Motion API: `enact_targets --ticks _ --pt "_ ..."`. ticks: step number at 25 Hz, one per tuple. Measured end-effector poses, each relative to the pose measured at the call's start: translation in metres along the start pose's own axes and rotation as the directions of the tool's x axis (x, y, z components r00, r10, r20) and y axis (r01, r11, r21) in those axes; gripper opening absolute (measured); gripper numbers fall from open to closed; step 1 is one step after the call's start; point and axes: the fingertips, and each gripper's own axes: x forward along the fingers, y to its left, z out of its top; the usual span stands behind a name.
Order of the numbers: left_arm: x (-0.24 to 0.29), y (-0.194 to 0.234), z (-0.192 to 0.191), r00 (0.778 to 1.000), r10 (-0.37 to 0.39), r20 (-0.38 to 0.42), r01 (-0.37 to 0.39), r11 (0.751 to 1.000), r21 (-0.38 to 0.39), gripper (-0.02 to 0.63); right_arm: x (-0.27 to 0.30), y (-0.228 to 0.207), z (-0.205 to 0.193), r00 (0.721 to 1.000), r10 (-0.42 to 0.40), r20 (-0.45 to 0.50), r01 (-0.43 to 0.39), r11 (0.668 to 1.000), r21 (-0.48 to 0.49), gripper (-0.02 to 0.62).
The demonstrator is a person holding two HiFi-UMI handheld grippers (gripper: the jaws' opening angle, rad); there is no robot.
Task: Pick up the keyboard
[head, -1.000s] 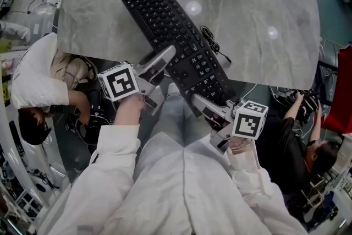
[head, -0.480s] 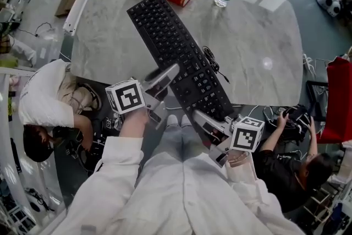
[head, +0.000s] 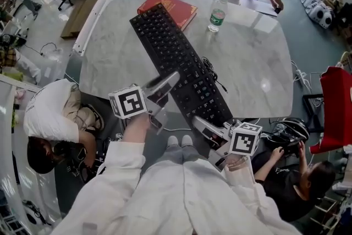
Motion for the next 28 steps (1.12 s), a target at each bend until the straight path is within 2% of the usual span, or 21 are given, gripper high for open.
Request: enact_targets --ticks 5,11,21,28 --pt "-0.003 -0.007 0.009 0.999 -0.029 0.022 0.029 0.999 0.035 0.164 0.005 0.006 0.002 0.999 0.019 0.025 -0.018 0.999 -0.031 0.112" --pt "-0.013 -0.065 0.037 0.996 -0.072 0.053 0.067 0.994 0.087 0.157 -0.008 0.057 0.021 0.997 0.059 0.054 -0.056 0.997 -0.057 0.112" --pt "-0.017 -0.087 0.045 0.984 -0.152 0.094 0.134 0.976 0.171 0.155 -0.011 0.068 0.025 0.992 0.088 0.088 -0.073 0.984 -0.162 0.114" --pt "-0.023 -0.097 0.048 0.978 -0.177 0.114 0.154 0.970 0.189 0.152 -0.012 0.077 0.024 0.991 0.093 0.097 -0.072 0.977 -0.202 0.114"
